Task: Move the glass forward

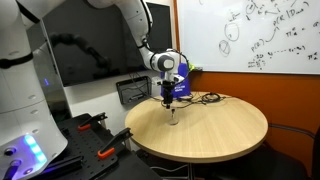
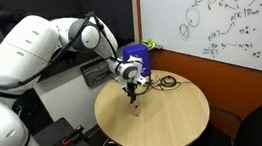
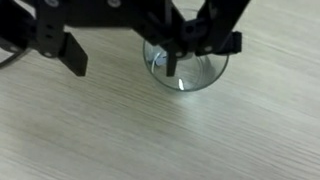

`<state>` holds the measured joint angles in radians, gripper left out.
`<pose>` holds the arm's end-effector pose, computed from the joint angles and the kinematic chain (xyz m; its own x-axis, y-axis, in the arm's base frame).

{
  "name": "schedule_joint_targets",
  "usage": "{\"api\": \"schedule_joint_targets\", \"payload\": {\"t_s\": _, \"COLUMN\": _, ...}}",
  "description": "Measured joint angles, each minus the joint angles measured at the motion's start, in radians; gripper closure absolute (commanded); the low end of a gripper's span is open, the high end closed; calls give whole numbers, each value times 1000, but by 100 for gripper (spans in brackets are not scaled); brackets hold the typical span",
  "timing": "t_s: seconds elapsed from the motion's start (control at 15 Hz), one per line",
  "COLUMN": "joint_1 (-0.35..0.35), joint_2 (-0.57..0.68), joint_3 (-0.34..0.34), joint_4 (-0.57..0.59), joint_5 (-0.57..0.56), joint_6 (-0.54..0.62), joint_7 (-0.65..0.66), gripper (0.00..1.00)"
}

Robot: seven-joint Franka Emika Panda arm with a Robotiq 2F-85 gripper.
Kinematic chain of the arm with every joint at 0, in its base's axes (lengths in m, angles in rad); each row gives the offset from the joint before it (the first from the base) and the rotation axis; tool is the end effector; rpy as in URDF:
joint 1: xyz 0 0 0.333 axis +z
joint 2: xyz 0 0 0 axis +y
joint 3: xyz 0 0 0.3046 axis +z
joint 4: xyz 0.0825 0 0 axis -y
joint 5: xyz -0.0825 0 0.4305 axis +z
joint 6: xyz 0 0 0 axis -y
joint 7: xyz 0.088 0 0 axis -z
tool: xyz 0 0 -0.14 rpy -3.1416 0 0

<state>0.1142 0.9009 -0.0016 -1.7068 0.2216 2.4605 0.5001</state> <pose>0.6424 0.0770 -0.0223 0.8279 -0.5277 -0.1900 -0.5410 -0.8407 -0.0222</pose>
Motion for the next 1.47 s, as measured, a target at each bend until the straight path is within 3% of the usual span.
{"api": "schedule_joint_targets", "payload": {"t_s": 0.47, "joint_1": -3, "joint_2": 23, "joint_3": -12, "joint_4": 38, "joint_5": -1, "joint_6": 0, "joint_7": 0, "gripper": 99}}
{"api": "schedule_joint_targets", "payload": {"t_s": 1.2, "joint_1": 32, "joint_2": 35, "joint_3": -46, "joint_4": 59, "joint_5": -6, "joint_6": -14, "joint_7": 9, "gripper": 99}}
{"api": "schedule_joint_targets", "payload": {"t_s": 1.47, "joint_1": 74, "joint_2": -4, "joint_3": -66, "joint_4": -1, "joint_5": -6, "joint_6": -14, "joint_7": 71, "gripper": 99}}
